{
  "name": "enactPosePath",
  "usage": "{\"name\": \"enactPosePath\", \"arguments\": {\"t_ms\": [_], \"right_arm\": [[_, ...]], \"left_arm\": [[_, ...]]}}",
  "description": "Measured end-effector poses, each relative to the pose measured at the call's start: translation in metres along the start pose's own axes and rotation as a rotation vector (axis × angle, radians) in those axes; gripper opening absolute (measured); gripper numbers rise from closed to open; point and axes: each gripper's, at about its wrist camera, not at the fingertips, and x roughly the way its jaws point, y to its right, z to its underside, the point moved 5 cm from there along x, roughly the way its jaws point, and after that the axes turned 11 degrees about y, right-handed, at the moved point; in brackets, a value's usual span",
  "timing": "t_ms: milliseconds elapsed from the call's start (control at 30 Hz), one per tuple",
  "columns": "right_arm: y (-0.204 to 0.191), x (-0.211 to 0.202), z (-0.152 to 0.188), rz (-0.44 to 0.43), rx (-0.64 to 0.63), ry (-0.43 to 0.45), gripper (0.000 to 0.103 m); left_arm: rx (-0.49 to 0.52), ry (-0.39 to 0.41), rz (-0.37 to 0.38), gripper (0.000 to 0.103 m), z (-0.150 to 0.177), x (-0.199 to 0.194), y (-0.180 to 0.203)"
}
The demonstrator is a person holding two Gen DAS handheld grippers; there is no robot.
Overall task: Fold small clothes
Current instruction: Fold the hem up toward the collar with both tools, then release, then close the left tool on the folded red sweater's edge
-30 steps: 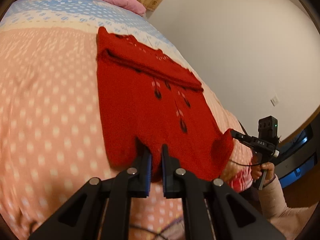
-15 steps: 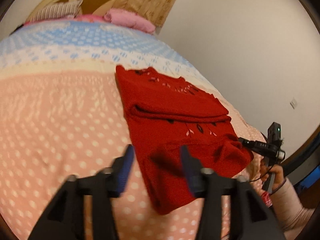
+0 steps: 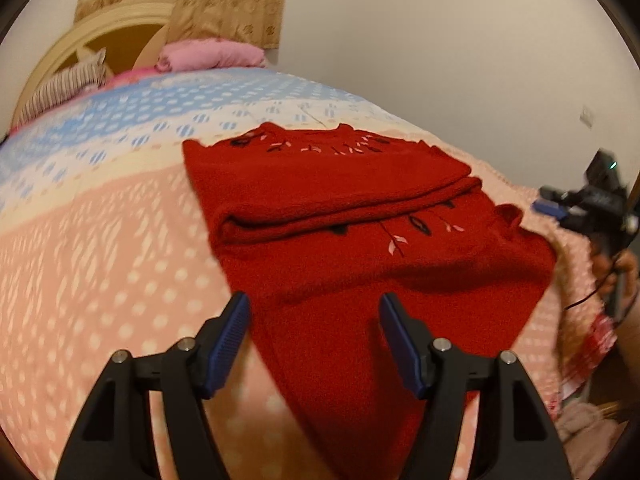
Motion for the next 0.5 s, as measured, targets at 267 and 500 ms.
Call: {"name": "enactPosePath", "arguments": {"t_ms": [267,500], "right_arm": [[-0.002,-0.023,0.010,0.064,-0.063,0.014,0.044],[0.003,-0.025,0.022,0.078,-0.069,0.009,0.044]], "left_arm": [[-0.088,-0.030,0.013,0.049,0.005,0.002,-0.010],[-0.062,-0.033,0.018,0.042,0.009,0.002,0.006]]}}
